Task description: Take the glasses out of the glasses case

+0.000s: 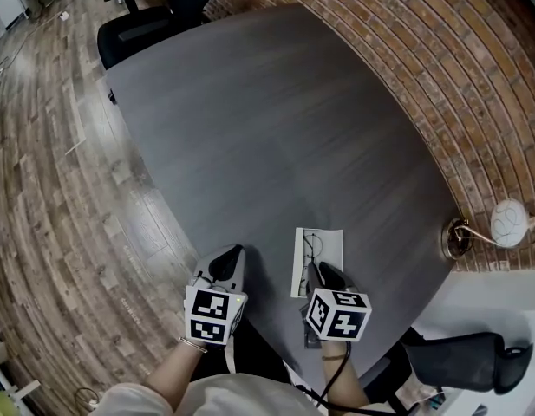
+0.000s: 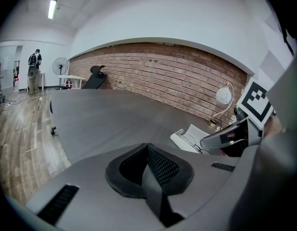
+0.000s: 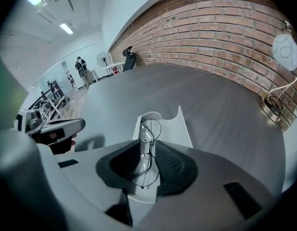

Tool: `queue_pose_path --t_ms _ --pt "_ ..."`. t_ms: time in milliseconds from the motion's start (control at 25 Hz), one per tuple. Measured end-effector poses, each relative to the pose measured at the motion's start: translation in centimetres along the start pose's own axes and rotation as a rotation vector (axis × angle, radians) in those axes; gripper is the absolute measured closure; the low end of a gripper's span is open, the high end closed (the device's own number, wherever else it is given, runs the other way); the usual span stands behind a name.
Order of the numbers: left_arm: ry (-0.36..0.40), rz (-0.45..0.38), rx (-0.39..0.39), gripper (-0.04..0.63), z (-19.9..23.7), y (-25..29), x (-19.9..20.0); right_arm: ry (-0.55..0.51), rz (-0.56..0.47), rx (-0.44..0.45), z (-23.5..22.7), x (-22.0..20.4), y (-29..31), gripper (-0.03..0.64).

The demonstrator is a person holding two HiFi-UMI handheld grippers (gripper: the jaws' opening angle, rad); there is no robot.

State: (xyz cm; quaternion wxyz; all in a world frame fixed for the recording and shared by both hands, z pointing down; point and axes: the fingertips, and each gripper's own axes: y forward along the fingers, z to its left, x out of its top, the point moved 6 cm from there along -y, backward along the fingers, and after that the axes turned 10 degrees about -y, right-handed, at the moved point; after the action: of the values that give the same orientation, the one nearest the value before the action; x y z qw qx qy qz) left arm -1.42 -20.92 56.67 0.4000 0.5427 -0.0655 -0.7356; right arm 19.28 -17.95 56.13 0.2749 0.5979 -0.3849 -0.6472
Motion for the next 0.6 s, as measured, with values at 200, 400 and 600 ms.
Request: queue_pose_path --t_ms 200,400,600 --pt "-0.002 0.003 0.005 0.578 0.4 0.5 0.2 -0.006 0.045 0.021 -0.4 -0.1 0.8 0.508" --pt "0.008 -0.001 0.012 0.578 0.7 0.9 0.3 -0.011 0.086 0.039 -0.6 0.0 1.7 0.516" --pt "-0.011 0.0 0.026 0.578 1.3 1.0 0.4 -0.016 0.124 0.051 -0.4 0.0 2.2 0.531"
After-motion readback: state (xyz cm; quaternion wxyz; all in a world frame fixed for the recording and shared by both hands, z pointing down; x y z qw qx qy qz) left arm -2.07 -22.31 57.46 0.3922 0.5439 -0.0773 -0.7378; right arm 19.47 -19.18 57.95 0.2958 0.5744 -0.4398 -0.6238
